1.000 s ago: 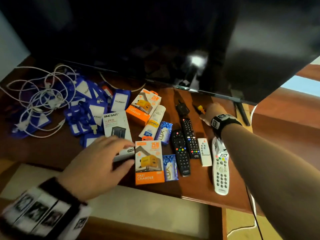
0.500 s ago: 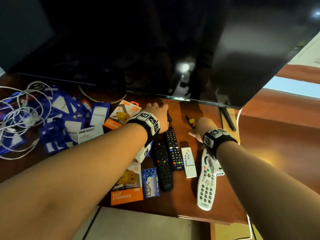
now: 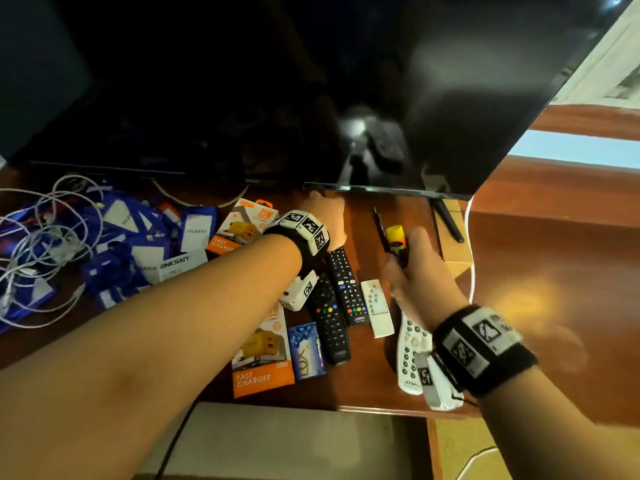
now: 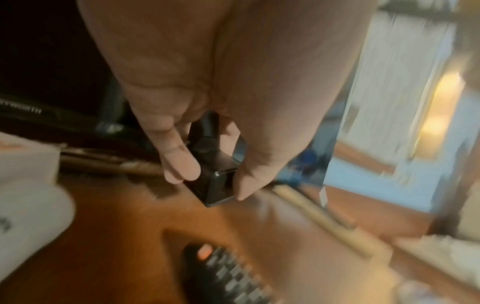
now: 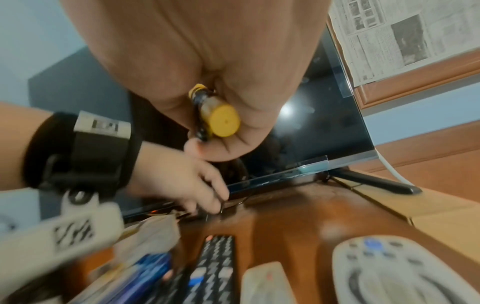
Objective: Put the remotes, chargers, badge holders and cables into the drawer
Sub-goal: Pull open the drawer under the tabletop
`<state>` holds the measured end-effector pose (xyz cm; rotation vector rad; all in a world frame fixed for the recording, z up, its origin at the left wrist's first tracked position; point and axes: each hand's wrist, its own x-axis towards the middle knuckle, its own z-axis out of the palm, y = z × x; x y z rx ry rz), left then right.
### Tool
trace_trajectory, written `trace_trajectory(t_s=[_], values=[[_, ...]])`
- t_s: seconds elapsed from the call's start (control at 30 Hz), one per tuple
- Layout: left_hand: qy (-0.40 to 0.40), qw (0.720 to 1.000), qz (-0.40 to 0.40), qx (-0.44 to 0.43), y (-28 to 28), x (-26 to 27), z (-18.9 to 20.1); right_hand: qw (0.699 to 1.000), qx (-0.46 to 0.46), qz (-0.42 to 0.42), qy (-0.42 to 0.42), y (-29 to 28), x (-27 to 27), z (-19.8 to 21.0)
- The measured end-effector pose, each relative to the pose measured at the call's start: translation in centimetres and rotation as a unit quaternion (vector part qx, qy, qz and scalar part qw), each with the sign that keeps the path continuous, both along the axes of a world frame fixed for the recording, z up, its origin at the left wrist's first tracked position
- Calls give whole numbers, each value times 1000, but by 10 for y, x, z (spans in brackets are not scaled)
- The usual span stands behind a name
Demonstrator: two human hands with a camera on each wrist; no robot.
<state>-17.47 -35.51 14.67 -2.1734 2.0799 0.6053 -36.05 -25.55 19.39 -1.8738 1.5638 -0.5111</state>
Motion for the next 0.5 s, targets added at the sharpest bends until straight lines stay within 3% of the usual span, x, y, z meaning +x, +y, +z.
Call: trace_trajectory(t_s=[0.17,0.27,0.37,0.5], values=[[191,972,14,-133,79,30,52,994,2,21,-105,71,13,-23],[276,945,11,-174,148,65,72,993,-13,42,-109,117,20,-41],[311,934,0,-175,220,100,83,992,-37,83,-87,162,33,-44],[316,941,-25,-118,312,141,71,987,6,152,-42,209,47,-53]])
